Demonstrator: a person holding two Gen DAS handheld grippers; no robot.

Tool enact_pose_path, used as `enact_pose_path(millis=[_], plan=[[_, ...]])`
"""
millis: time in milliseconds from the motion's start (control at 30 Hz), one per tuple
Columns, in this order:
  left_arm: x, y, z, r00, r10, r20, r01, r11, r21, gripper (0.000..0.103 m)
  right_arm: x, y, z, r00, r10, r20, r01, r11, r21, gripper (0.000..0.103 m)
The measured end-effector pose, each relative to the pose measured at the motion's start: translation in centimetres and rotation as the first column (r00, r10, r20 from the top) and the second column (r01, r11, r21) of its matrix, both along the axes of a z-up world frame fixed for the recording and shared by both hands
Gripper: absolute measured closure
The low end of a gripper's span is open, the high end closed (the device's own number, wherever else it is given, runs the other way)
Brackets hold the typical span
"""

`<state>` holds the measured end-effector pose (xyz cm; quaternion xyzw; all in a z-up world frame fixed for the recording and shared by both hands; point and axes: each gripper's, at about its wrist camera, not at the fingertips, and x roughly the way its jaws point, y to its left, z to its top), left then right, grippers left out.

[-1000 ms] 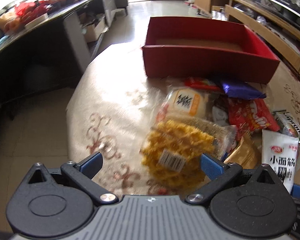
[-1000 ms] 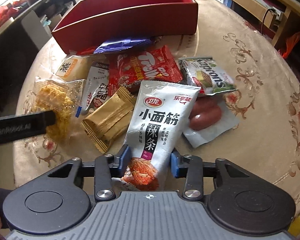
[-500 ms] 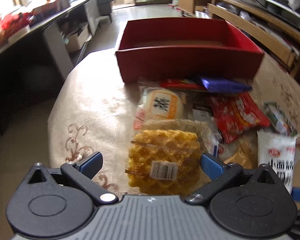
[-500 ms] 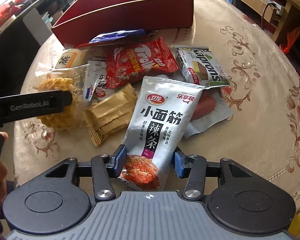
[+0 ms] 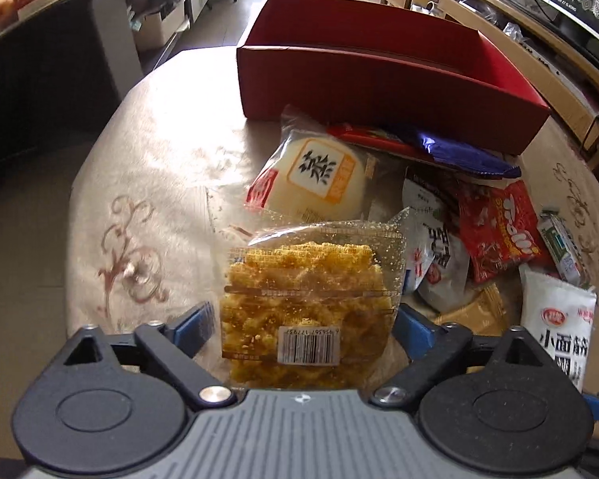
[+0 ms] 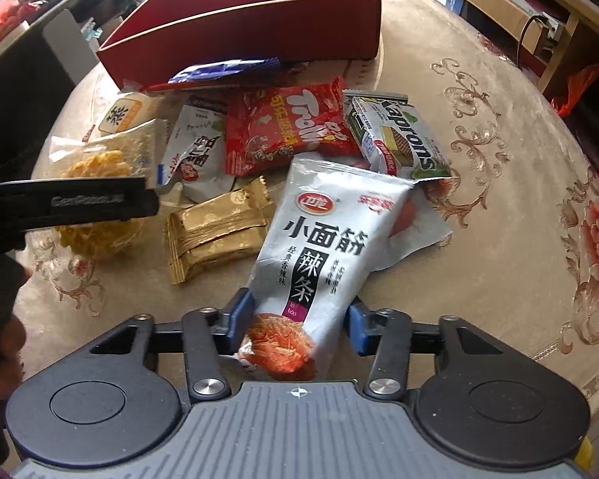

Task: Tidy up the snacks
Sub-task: 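Grasp the waffle bag with the left tool while the right tool grasps the white spicy-strip bag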

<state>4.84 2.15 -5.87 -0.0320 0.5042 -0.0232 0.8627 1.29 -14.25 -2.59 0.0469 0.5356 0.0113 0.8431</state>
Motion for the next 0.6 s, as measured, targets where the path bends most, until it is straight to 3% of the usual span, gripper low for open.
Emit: enact_pose_path(millis=[267, 400, 500, 600], plan=[[-2.7, 1.9, -0.2, 0.998, 0.007, -0.066, -0.01, 0.999, -0.04, 0.021, -1.9, -0.6, 1.1, 1.0, 0.013, 0.015, -0.013, 1.0, -0.009, 0.069], [-3.4, 1.6, -0.1, 0.997, -0.013, -0.076, 0.01, 0.999, -0.04, 0.021, -2.6, -1.3, 1.1, 1.0, -0.006, 0.017, 0.006, 1.0, -0.01, 0.07], [-3.6, 1.2, -0.2, 0.997, -0.025, -0.071, 0.024, 1.0, -0.018, 0.02, -2.6, -1.9, 0.7, 0.999, -0.032, -0.003, 0.032, 0.999, 0.008, 0.068], [-3.5, 1.0, -0.3, 0.997, -0.024, -0.066, 0.024, 1.0, -0.008, 0.015, -2.2, -1.8, 0.4, 0.998, -0.055, -0.018, 0.055, 0.998, -0.011, 0.046]])
